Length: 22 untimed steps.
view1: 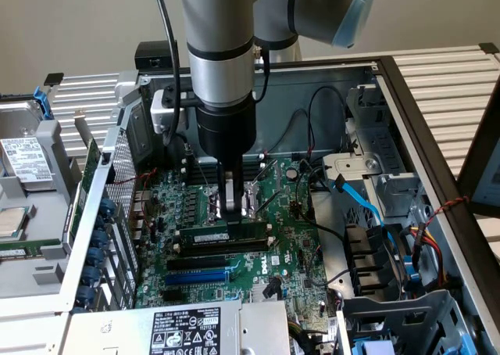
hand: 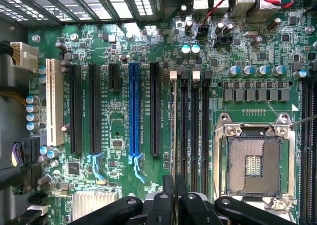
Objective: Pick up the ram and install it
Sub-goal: 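Insert the ram into the slot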
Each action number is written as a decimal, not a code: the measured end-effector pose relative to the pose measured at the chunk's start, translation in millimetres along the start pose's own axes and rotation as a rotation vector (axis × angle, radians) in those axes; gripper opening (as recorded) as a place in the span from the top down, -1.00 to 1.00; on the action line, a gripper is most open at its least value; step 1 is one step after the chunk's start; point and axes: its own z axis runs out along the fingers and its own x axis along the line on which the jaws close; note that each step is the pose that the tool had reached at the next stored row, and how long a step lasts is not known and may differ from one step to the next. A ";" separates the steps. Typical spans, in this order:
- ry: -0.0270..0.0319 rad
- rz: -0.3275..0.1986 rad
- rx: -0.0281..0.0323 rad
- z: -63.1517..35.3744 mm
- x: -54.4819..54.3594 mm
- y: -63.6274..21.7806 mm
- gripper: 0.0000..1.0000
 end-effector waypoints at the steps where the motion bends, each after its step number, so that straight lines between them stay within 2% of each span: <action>1: 0.0000 0.001 0.0010 0.2 0.0 0.5 0.74; 12: -0.0004 0.008 0.0109 2.7 0.0 4.0 0.74; 22: -0.0007 0.009 0.0160 3.5 -0.2 4.8 0.74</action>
